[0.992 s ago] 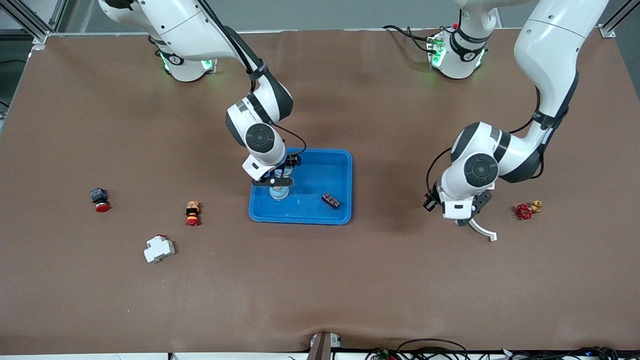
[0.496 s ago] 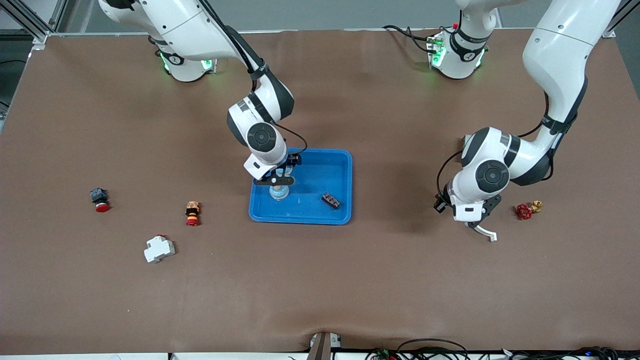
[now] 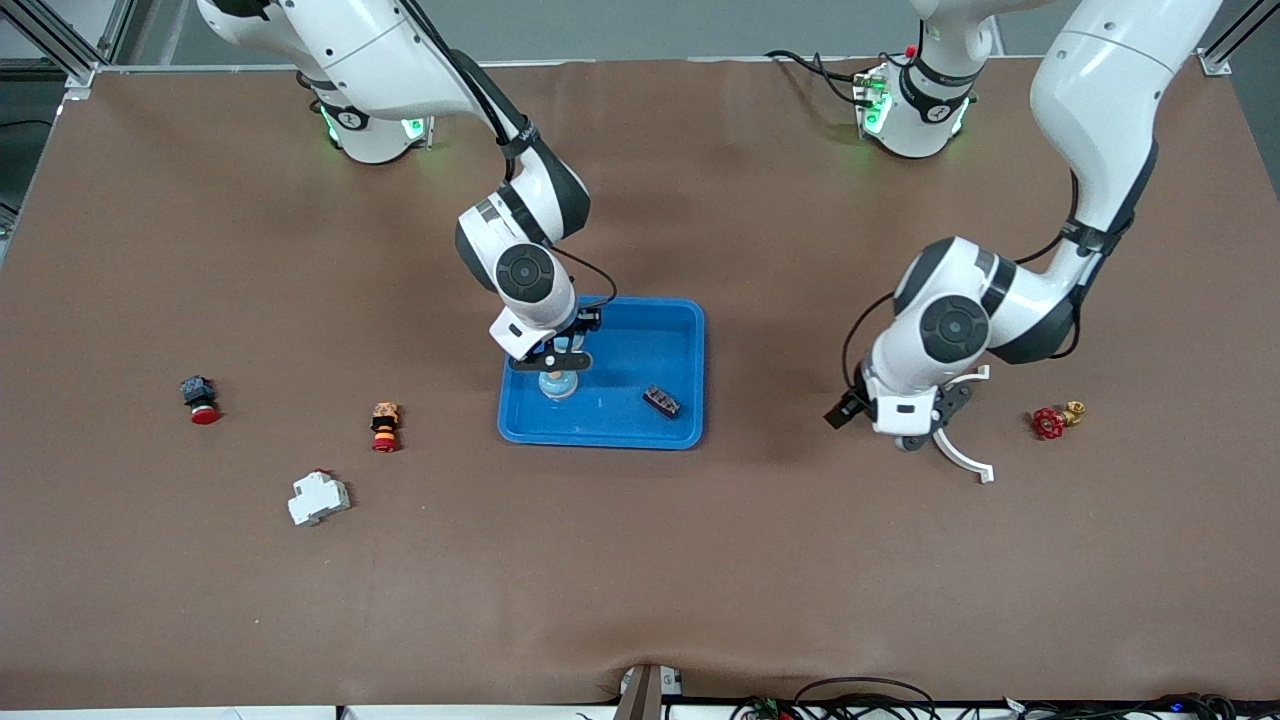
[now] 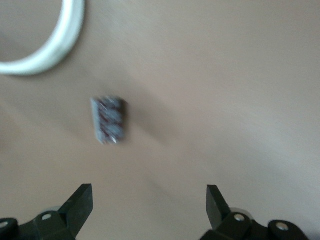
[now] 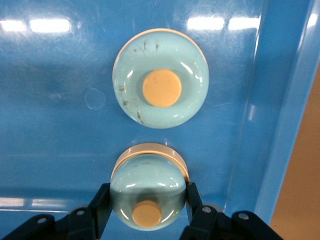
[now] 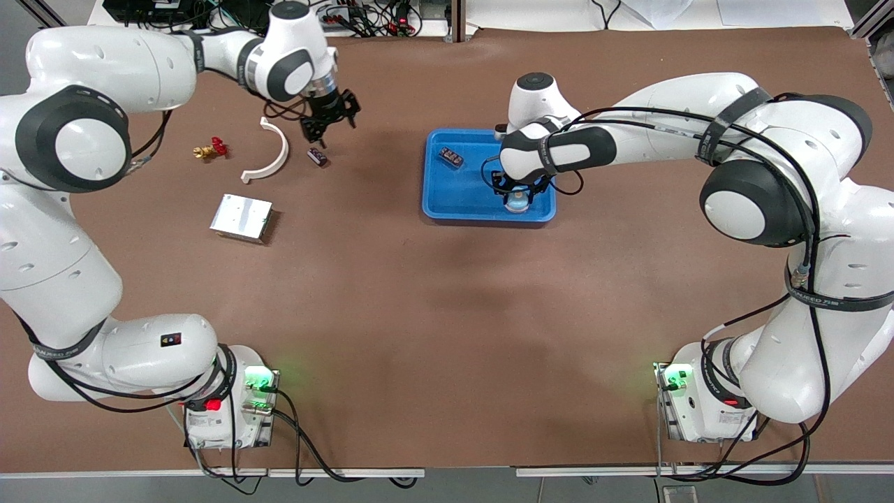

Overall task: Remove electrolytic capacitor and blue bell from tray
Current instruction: 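Carry the capacitor beside the white arc and release with the left gripper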

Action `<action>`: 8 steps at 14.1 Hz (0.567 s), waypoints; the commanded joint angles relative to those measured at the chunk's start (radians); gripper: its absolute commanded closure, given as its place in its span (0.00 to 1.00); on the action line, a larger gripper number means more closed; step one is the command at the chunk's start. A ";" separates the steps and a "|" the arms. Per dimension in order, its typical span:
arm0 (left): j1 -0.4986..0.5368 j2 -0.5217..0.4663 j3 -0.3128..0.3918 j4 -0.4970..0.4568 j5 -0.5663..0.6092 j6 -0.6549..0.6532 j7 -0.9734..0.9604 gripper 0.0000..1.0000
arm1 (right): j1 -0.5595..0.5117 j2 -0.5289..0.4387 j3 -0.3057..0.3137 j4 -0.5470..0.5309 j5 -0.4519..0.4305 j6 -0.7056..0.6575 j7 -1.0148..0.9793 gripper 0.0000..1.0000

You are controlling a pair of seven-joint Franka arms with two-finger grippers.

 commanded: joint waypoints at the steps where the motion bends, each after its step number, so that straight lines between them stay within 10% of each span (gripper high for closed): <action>1: -0.100 0.046 -0.021 0.099 -0.007 -0.005 -0.177 0.00 | 0.010 -0.011 -0.009 0.010 0.016 -0.015 -0.008 0.86; 8: -0.323 0.247 0.001 0.301 -0.003 0.107 -0.434 0.11 | -0.178 -0.255 -0.020 0.102 0.006 -0.412 -0.278 0.86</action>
